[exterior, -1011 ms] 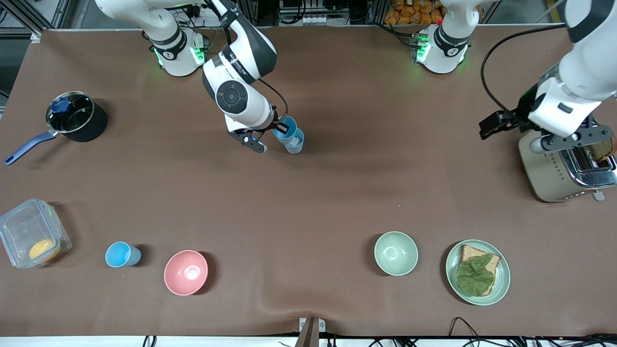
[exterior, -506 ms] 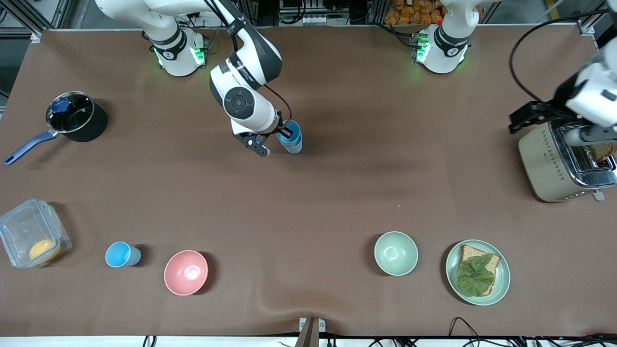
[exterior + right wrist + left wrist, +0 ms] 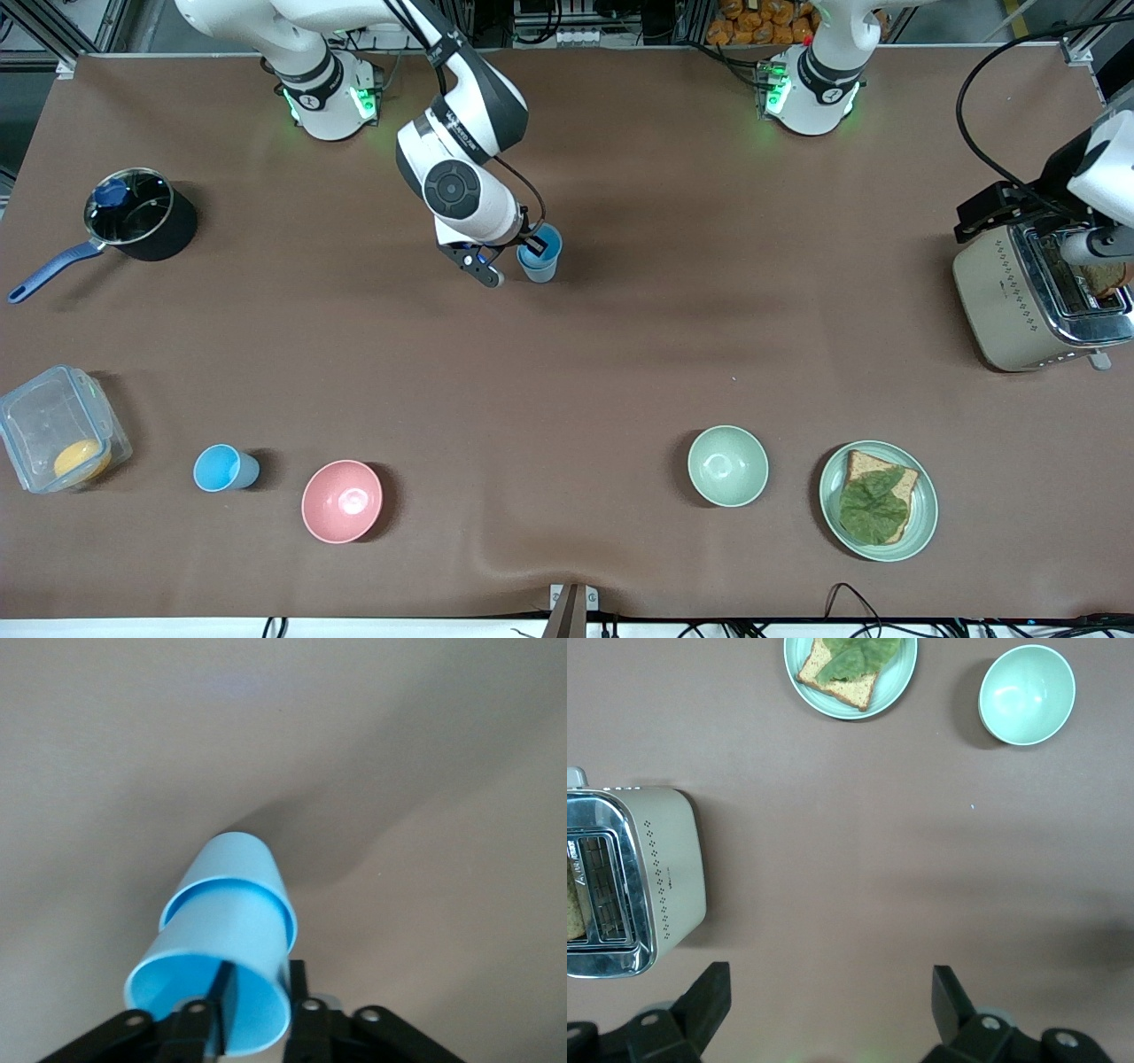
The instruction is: Stack blue cups with both arms
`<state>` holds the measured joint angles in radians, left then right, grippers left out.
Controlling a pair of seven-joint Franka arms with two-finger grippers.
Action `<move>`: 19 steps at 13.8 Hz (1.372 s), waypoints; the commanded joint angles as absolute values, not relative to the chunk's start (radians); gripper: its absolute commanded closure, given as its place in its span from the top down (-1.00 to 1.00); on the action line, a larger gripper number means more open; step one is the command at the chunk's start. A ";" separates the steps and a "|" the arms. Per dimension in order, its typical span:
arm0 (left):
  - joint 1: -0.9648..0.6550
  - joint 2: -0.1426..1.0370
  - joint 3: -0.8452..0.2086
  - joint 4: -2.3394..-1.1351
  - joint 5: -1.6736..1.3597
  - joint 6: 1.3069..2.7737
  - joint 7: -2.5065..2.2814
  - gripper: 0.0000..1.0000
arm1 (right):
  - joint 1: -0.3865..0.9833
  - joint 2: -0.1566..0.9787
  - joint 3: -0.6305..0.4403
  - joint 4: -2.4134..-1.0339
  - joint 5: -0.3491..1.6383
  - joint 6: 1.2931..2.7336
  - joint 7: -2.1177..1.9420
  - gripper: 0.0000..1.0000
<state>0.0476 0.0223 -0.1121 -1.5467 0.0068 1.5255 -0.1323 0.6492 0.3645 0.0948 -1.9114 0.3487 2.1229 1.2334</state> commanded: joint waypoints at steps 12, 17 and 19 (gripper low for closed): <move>0.074 -0.015 -0.141 -1.539 0.023 1.451 -0.130 1.00 | -0.006 0.169 0.072 -1.651 0.149 1.506 0.191 1.00; 0.074 -0.034 -0.144 -1.539 0.025 1.448 -0.144 1.00 | 0.009 -0.007 0.078 -1.681 -0.003 1.506 -0.004 1.00; 0.074 -0.034 -0.138 -1.539 0.026 1.448 -0.143 1.00 | -0.072 -0.040 0.098 -1.680 -0.011 1.505 -0.069 1.00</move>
<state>0.0665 -0.0203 -0.1360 -1.5440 0.0069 1.4675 -0.1384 0.0042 0.0118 0.0815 -1.6402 0.0087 1.4967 0.0107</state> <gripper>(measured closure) 0.000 0.000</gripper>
